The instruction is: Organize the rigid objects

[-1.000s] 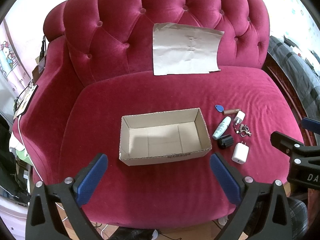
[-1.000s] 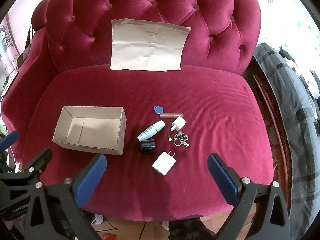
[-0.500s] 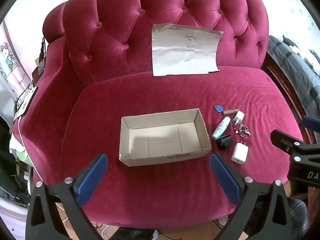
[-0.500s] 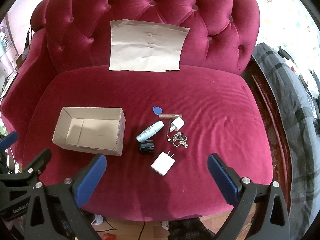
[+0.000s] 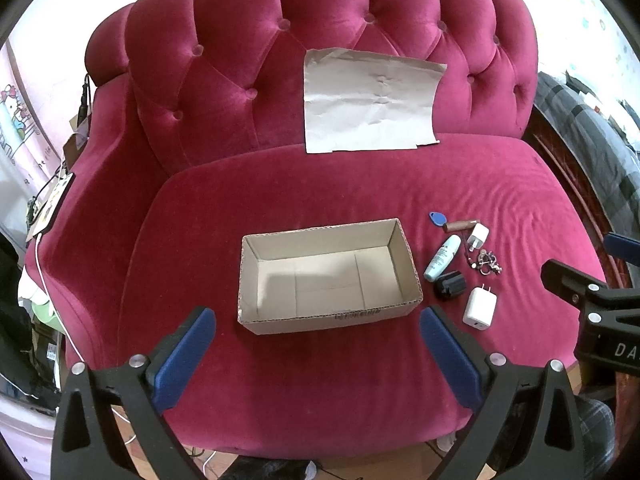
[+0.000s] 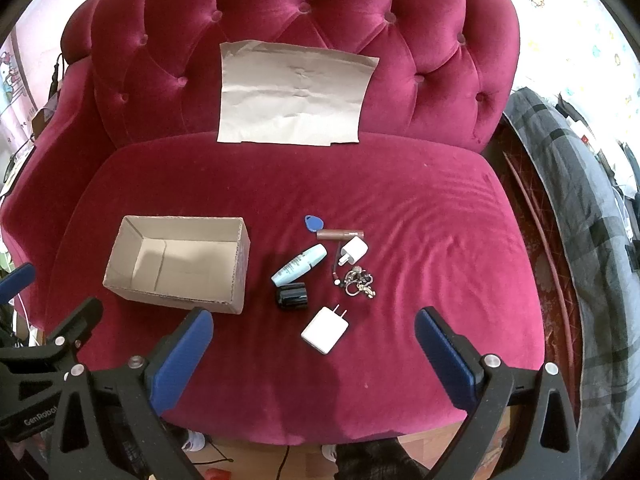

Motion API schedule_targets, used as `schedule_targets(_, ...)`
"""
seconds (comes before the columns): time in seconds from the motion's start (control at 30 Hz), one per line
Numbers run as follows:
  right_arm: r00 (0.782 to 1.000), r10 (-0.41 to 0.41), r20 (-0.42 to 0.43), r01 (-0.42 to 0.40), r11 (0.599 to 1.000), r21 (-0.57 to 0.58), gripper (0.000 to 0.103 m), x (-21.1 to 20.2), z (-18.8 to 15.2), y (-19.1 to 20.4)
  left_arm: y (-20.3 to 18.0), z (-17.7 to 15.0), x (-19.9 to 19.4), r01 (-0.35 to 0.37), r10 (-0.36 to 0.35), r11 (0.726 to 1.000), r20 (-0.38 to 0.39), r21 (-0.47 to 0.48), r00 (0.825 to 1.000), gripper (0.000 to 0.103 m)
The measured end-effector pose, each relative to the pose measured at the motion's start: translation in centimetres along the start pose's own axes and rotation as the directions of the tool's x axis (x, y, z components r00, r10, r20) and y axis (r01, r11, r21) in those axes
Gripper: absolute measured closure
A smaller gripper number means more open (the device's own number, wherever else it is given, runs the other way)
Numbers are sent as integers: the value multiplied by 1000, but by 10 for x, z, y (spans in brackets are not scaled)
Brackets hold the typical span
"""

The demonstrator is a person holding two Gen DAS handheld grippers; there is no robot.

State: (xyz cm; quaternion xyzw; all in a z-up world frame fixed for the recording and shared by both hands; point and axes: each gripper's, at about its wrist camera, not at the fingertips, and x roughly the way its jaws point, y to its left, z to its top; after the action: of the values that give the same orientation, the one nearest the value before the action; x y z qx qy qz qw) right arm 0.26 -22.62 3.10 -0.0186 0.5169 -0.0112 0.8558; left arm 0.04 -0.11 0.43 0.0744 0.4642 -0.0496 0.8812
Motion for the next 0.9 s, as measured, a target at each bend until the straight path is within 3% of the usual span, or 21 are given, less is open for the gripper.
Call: schedule_targets(0.9, 1000, 1, 8, -1, 1000, -3, 0, 8, 2, 0, 1, 3, 5, 5, -5, 1000, 3, 2, 1000, 0)
